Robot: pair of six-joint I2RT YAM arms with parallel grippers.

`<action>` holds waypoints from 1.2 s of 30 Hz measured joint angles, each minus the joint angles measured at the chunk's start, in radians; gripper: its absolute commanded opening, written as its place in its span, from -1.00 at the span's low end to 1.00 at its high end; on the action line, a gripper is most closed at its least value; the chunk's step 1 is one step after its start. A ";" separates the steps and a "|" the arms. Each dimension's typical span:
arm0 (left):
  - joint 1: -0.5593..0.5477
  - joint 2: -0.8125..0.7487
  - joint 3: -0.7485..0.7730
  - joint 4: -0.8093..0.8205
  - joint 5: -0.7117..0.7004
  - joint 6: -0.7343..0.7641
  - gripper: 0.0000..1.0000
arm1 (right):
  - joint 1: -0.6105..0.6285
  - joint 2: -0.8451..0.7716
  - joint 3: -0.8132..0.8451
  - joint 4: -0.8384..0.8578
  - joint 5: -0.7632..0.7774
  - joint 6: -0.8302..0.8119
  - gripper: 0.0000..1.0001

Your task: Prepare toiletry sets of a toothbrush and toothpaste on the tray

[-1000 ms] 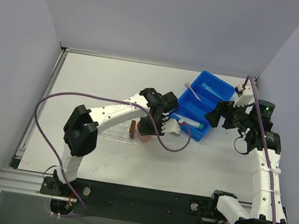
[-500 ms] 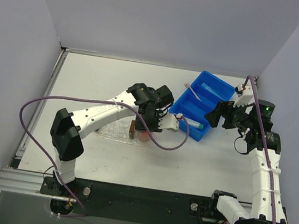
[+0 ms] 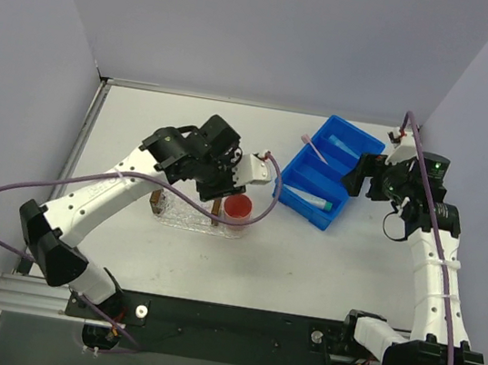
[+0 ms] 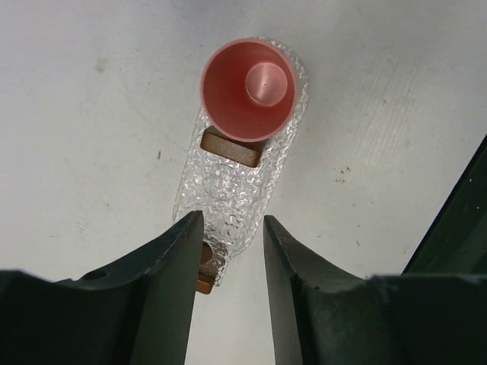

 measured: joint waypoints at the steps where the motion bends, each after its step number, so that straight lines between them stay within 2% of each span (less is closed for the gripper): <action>1: 0.014 -0.029 -0.020 0.026 0.004 -0.010 0.03 | 0.000 0.016 0.014 0.001 0.017 0.003 0.61; 2: 0.031 -0.059 -0.043 0.055 0.010 -0.018 0.12 | 0.002 0.035 0.027 0.003 0.037 0.005 0.60; 6: 0.085 -0.161 -0.115 0.149 0.024 -0.045 0.19 | 0.022 0.117 0.082 0.003 0.121 0.013 0.57; 18: 0.163 -0.270 -0.230 0.264 0.059 -0.090 0.22 | 0.209 0.365 0.256 -0.001 0.418 -0.058 0.46; 28: 0.279 -0.281 -0.247 0.311 0.087 -0.131 0.24 | 0.224 0.539 0.323 -0.002 0.495 -0.135 0.35; 31: 0.330 -0.293 -0.254 0.331 0.101 -0.142 0.25 | 0.225 0.571 0.330 -0.005 0.498 -0.163 0.27; 36: 0.415 -0.298 -0.256 0.359 0.129 -0.150 0.27 | 0.234 0.629 0.361 -0.024 0.503 -0.210 0.26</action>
